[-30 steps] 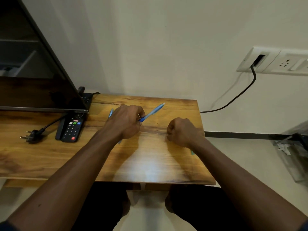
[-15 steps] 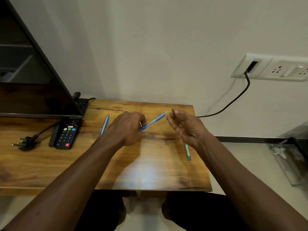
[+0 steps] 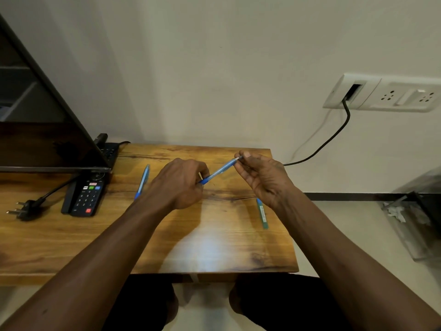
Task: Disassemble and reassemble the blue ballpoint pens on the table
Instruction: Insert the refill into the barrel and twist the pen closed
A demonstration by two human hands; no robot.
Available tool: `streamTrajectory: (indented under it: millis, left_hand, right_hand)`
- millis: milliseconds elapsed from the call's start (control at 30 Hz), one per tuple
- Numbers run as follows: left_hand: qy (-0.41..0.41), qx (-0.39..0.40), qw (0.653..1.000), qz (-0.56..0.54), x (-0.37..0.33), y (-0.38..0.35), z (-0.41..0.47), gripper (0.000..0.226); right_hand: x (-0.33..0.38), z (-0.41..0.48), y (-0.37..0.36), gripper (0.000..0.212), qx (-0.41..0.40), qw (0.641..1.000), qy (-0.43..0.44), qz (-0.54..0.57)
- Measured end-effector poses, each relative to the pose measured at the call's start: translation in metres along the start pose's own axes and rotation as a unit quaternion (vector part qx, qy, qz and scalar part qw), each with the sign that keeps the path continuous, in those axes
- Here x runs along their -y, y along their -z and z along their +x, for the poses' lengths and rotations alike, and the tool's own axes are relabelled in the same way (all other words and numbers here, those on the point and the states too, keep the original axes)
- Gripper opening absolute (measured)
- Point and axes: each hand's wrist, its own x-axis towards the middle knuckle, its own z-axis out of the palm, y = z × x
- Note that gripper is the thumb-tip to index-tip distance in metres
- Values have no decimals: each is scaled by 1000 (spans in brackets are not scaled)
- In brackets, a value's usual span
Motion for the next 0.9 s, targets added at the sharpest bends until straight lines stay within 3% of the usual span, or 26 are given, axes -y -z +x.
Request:
streamTrajectory:
  millis: [633, 900]
  left_hand:
    - [-17, -24, 999, 31, -4, 7, -4, 34]
    - [-52, -69, 996, 38, -4, 6, -6, 30]
  right_hand:
    - [-4, -5, -6, 7, -18, 990, 68, -121]
    - [-4, -4, -7, 10, -16, 995, 50, -89]
